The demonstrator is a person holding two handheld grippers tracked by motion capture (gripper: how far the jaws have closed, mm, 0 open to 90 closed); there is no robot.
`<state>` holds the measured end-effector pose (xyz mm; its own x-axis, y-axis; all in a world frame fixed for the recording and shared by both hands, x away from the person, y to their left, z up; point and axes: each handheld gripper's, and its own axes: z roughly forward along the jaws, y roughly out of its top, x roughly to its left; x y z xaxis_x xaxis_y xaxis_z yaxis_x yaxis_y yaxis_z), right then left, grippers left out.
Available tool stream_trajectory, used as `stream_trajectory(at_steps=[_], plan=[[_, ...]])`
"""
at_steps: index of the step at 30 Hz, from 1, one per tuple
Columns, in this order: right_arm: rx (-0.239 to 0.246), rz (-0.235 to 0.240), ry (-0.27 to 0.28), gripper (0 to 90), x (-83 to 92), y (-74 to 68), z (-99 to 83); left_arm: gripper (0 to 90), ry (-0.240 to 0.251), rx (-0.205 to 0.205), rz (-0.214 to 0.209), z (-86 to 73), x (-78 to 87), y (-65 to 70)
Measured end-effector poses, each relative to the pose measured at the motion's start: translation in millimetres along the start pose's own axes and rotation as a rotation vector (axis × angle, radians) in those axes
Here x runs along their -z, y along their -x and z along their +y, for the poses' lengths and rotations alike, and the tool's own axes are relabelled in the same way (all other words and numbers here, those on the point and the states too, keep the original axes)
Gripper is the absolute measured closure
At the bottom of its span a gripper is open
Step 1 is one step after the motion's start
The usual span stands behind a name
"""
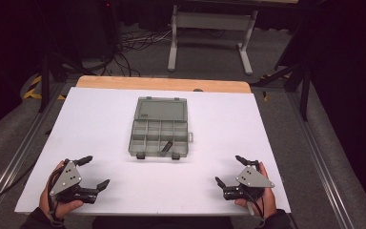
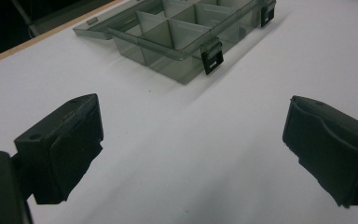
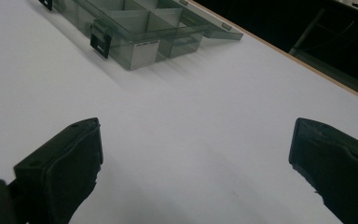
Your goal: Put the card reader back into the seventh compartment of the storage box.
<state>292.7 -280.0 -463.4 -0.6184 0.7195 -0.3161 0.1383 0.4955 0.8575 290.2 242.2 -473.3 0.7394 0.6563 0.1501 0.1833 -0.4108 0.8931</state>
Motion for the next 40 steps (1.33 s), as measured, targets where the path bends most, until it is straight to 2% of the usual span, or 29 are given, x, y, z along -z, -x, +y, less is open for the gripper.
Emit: stream_trajectory(at_steps=[3, 6, 10, 17, 22, 33, 35, 40], plan=[[-0.008, -0.001, 0.009, 4.0, 1.6, -1.4, 2.5, 5.9, 0.001, 0.001, -0.002, -1.0, 1.1, 1.5], [0.006, -0.005, 0.016, 4.3, 3.0, -4.2, 5.8, 6.0, -0.007, -0.013, 0.001, -1.6, 1.1, 2.7], [0.012, -0.002, 0.025, 4.3, 3.0, -6.5, 8.7, 6.0, -0.002, -0.01, 0.009, -1.4, 1.3, 2.5], [0.036, -0.008, 0.01, 4.3, 1.6, -8.0, 8.5, 6.0, -0.033, -0.026, 0.029, -1.9, -1.3, 3.0], [0.044, -0.009, 0.013, 4.3, 3.0, -8.9, 9.1, 6.1, -0.028, -0.029, 0.025, -0.8, -1.6, 4.8], [0.038, 0.001, 0.014, 4.3, -1.6, -10.3, 10.3, 6.2, -0.035, -0.027, 0.028, -1.2, -3.2, 3.8], [0.053, 0.007, 0.011, 4.3, -2.9, -12.4, 10.7, 6.1, -0.037, -0.031, 0.028, -1.1, -3.5, 4.4], [0.048, 0.018, 0.004, 4.4, -4.9, -12.4, 8.8, 6.2, -0.035, -0.018, 0.03, -1.0, -4.9, 2.7]])
